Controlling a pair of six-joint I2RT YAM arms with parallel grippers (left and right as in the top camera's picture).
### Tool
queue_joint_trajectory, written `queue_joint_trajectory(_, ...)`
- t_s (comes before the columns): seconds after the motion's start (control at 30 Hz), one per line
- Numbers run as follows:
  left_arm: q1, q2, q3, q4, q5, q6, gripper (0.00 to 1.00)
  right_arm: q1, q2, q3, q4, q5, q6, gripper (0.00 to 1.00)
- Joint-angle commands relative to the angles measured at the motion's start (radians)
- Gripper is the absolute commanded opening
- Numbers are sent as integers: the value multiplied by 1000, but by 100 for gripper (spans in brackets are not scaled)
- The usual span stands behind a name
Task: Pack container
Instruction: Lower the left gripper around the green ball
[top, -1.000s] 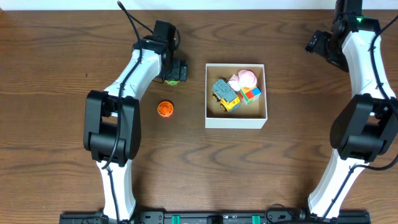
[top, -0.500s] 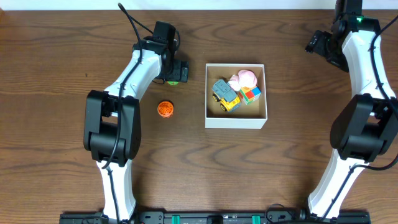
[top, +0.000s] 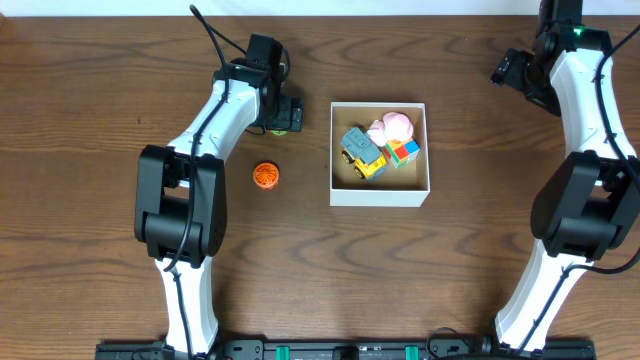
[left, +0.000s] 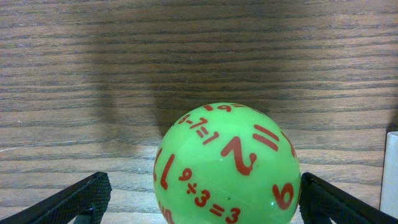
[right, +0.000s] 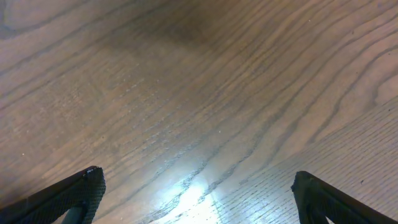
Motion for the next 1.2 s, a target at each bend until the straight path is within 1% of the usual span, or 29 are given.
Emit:
queue_joint_trajectory(0.0,1,6,-13,1,6,-5,96,0,-11,-4,-1,14,15,99)
queue_joint_trajectory(0.27,1,6,-13,7,6,12,96,0,-11,-4,-1,14,15,99)
queue_joint_trajectory(0.4,1,6,-13,9,7,49,97,0,-11,-4,-1,14,15,99)
queue_joint_trajectory(0.57,1,6,-13,18,8,56,97,0,-11,-4,-1,14,15,99)
queue_joint_trajectory(0.7,1,6,-13,30,29,87,97,0,-11,-4,-1,14,15,99)
queue_joint_trajectory(1.17,-21,6,-19,38,40,85,97,2,-11,-4,-1,14,15,99)
